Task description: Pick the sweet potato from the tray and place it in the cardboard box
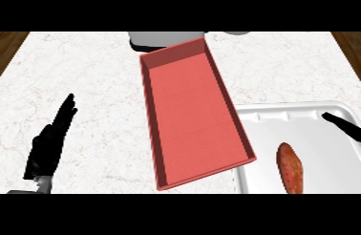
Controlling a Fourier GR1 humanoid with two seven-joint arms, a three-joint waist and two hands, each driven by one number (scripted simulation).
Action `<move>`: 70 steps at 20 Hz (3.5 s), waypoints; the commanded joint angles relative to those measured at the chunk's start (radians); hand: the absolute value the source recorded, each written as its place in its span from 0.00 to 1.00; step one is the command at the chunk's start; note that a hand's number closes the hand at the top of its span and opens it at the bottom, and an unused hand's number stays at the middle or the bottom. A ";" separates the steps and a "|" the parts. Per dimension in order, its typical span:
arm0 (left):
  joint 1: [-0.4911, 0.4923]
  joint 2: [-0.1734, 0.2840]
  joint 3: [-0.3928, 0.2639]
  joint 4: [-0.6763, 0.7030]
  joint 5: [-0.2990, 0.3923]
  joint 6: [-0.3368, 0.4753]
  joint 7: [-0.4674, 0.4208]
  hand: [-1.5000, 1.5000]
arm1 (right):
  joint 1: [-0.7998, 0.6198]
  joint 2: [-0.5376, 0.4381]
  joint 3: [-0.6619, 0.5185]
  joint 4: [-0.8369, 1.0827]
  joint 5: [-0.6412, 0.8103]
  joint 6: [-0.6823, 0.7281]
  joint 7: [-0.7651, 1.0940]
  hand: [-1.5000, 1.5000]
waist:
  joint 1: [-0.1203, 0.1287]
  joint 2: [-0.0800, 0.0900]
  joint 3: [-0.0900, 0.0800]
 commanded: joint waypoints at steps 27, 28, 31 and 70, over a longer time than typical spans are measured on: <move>-0.019 -0.133 0.134 0.013 -0.145 -0.116 0.014 0.50 | -0.008 0.409 0.070 -0.025 0.416 0.189 0.241 0.00 | 0.000 0.001 0.002; 0.009 -0.072 0.164 -0.088 -0.086 -0.174 0.075 0.50 | 0.038 0.416 0.094 -0.076 0.424 0.155 0.241 0.00 | 0.001 0.000 0.002; 0.018 -0.148 0.136 -0.022 -0.169 -0.123 0.018 0.50 | 0.013 0.437 0.063 -0.063 0.449 0.202 0.224 0.00 | 0.000 0.001 0.002; 0.013 -0.215 0.216 -0.012 -0.220 -0.200 0.009 0.50 | 0.068 0.590 0.097 -0.098 1.130 -0.078 0.313 1.00 | -0.014 -0.007 -0.001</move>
